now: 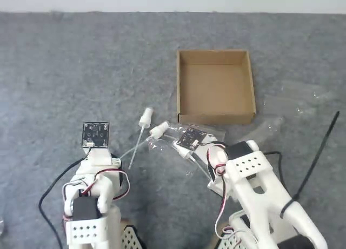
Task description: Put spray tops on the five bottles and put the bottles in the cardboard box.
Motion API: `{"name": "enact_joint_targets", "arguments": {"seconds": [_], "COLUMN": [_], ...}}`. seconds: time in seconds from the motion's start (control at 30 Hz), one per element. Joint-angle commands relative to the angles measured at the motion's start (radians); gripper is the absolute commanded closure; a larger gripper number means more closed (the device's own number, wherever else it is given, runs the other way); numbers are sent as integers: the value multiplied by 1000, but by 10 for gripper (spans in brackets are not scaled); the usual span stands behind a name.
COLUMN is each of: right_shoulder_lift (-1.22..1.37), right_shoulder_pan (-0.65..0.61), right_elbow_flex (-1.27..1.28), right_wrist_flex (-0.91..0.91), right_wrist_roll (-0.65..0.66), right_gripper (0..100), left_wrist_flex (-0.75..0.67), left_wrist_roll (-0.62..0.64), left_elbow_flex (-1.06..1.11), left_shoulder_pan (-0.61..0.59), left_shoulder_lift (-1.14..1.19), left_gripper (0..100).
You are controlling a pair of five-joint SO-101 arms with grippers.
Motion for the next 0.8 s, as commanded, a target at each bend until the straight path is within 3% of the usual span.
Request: {"name": "enact_joint_targets", "arguments": {"seconds": [0.0, 0.17, 0.53, 0.77], "right_shoulder_lift": [-38, -38, -39, -39], "right_shoulder_pan": [8, 8, 7, 2], "right_elbow_flex": [2, 2, -92, -350], "right_wrist_flex": [-19, -19, -25, 130], "right_wrist_roll": [12, 12, 5, 5], "right_gripper": [838, 953, 961, 961], "left_wrist_flex": [5, 5, 5, 5], "left_wrist_roll": [11, 11, 11, 11], "left_elbow_flex": [-7, -7, -7, -7], "left_shoulder_pan": [-5, -5, -5, -5], "left_shoulder_lift": [-17, -17, -17, -17], "left_gripper": [988, 988, 988, 988]}}
